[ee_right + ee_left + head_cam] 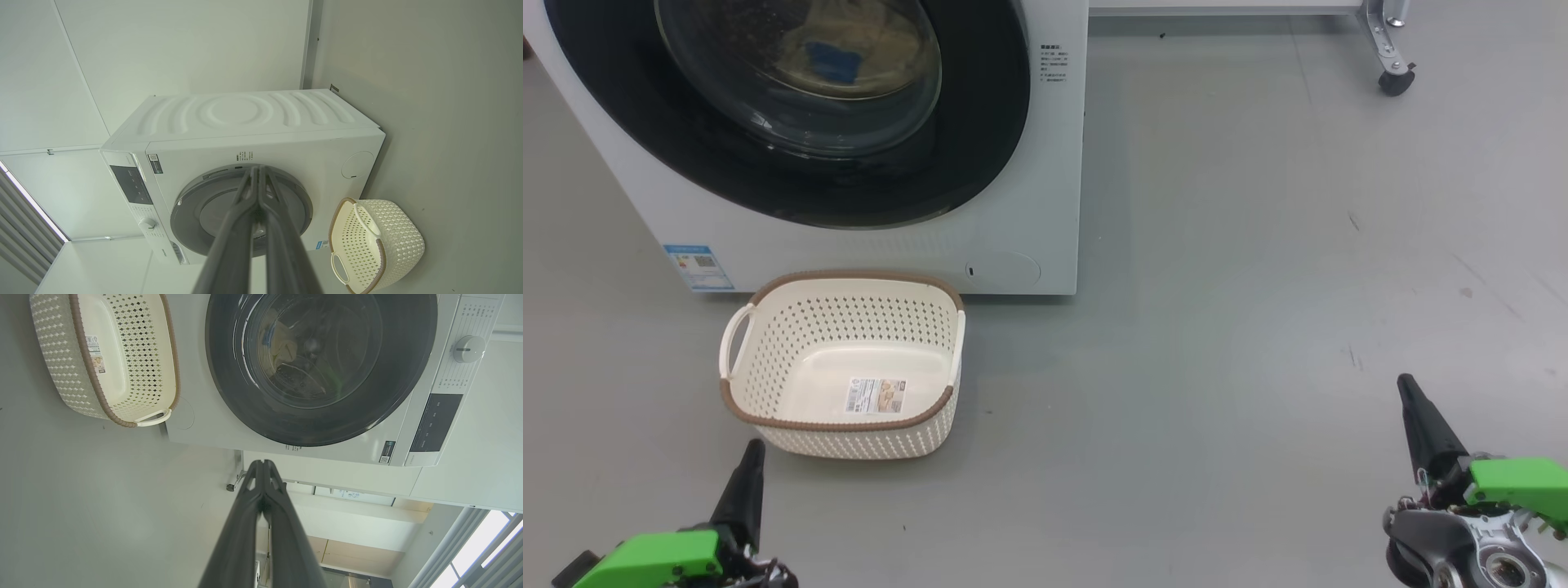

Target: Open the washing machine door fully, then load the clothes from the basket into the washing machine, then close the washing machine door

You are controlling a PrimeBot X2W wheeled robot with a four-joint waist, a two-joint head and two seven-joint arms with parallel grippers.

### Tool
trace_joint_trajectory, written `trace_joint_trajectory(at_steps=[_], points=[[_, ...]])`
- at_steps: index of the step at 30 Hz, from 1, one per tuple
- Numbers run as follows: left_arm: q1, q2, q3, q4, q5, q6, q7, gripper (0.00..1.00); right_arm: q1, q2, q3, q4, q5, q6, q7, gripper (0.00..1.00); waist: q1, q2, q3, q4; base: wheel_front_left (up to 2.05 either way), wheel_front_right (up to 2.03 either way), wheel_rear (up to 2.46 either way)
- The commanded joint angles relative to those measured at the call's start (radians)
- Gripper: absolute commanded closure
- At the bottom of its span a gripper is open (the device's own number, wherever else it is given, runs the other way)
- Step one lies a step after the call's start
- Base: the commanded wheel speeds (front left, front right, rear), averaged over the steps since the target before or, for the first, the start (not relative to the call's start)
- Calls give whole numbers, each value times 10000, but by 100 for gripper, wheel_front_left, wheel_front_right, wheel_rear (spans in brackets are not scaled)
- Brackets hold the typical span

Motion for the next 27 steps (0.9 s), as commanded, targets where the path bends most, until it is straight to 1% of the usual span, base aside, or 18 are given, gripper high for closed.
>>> trace_joint_trajectory(at_steps=[1, 27], points=[[-499, 70, 394, -317, 22, -40, 91, 100, -595, -179, 210, -402, 74, -27, 58, 100, 0, 0, 0, 0, 0, 0, 0], [-501, 56, 415, -317, 40, -40, 108, 100, -595, -179, 210, -402, 74, -27, 58, 100, 0, 0, 0, 0, 0, 0, 0]])
